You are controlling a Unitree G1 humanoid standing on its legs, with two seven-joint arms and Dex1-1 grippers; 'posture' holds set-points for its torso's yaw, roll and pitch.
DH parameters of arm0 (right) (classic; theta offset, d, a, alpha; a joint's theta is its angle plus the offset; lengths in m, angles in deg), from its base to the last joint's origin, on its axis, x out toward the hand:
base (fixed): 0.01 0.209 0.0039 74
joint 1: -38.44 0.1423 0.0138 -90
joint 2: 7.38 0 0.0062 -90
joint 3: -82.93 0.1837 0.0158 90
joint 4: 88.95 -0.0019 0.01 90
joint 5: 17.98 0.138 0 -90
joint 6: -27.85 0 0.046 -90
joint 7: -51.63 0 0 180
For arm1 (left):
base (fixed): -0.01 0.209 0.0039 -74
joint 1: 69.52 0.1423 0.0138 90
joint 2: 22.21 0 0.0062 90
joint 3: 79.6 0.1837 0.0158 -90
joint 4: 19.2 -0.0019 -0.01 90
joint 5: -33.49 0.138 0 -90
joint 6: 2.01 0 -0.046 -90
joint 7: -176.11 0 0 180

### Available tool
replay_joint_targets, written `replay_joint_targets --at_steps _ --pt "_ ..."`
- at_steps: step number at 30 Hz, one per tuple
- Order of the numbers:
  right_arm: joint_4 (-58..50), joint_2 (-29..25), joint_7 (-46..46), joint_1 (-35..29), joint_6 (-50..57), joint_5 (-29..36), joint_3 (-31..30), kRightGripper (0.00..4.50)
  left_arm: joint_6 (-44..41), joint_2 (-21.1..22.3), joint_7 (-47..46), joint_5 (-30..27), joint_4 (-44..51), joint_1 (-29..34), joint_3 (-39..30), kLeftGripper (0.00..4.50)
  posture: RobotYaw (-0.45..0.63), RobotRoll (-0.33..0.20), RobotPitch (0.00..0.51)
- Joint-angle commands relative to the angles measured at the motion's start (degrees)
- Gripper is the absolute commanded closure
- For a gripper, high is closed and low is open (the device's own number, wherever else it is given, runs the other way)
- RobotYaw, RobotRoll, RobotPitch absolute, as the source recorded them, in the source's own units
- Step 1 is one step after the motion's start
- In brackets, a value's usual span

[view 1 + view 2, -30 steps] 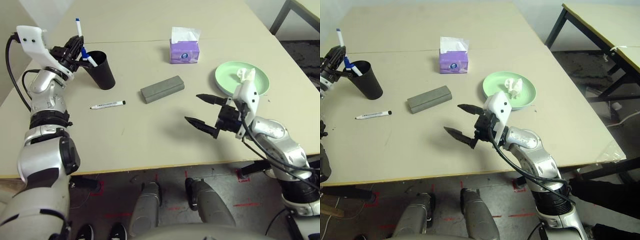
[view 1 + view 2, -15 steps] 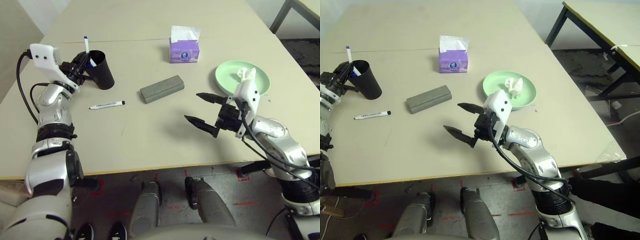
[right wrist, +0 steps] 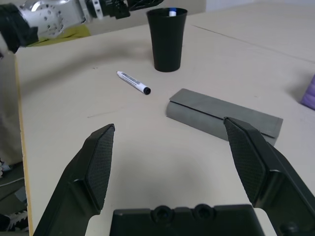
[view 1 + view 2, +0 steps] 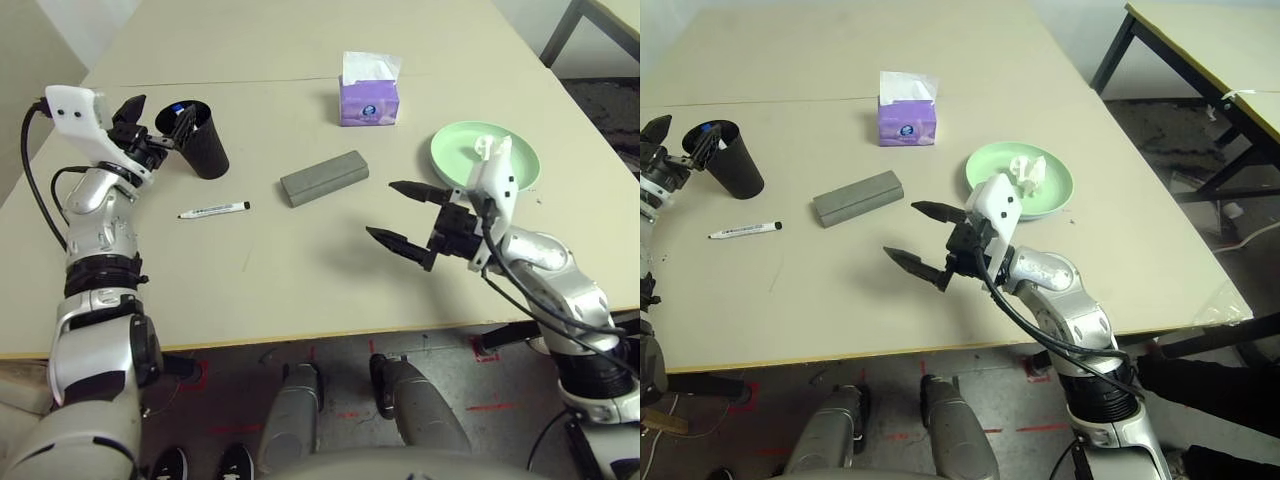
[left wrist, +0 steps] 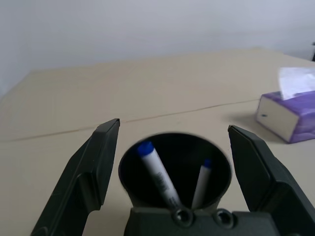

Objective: Organize and tidy the items on the table.

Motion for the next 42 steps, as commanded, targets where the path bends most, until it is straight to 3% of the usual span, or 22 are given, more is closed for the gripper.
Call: replay_joint_targets --at_steps 1,5,17,20,24,27,35,38,42 --pt "1.1 -0.6 -3.6 -0.8 -3.3 -0.5 -1.6 0.0 -3.7 3.8 2.8 -1.7 3.5 2.0 -2.0 0.03 -0.13 0.0 0.202" --pt "3.4 -0.6 -8.0 0.0 -6.7 -0.8 -3.2 0.0 -9.9 9.0 7.5 -5.4 9.0 6.5 -4.8 0.03 -0.1 0.0 0.204" --pt "10.5 -0.3 -17.6 2.1 -15.2 -3.4 -7.8 0.0 -27.1 21.7 23.6 -13.6 28.2 29.4 -12.6 0.03 -0.05 0.0 0.215" --pt "11.2 0.0 -18.1 2.3 -15.4 -3.2 -7.8 0.0 -29.0 22.3 25.0 -14.3 31.2 32.7 -13.2 0.03 -0.04 0.0 0.219" --pt "11.0 0.4 -18.4 2.3 -14.9 -3.2 -8.1 0.0 -25.7 21.8 25.3 -9.9 31.9 32.9 -7.8 0.03 -0.04 0.0 0.22" --pt "11.0 0.5 -18.3 2.6 -14.7 -3.3 -8.2 0.0 -21.8 22.7 26.1 -5.0 29.3 28.5 -1.6 0.03 -0.05 0.0 0.22" --pt "9.7 0.6 -16.3 2.1 -13.9 -3.4 -7.7 0.0 -6.4 23.1 34.5 14.3 11.1 3.6 20.2 0.03 -0.09 0.0 0.219" --pt "9.0 0.6 -15.3 1.6 -13.5 -3.4 -7.7 0.0 -3.2 21.5 37.0 18.1 5.4 -2.5 24.4 0.03 -0.1 0.0 0.219" --pt "8.3 0.6 -14.3 1.1 -13.4 -3.6 -7.9 0.0 1.8 20.1 39.1 22.0 -0.4 -6.1 27.8 0.03 -0.13 0.0 0.216"
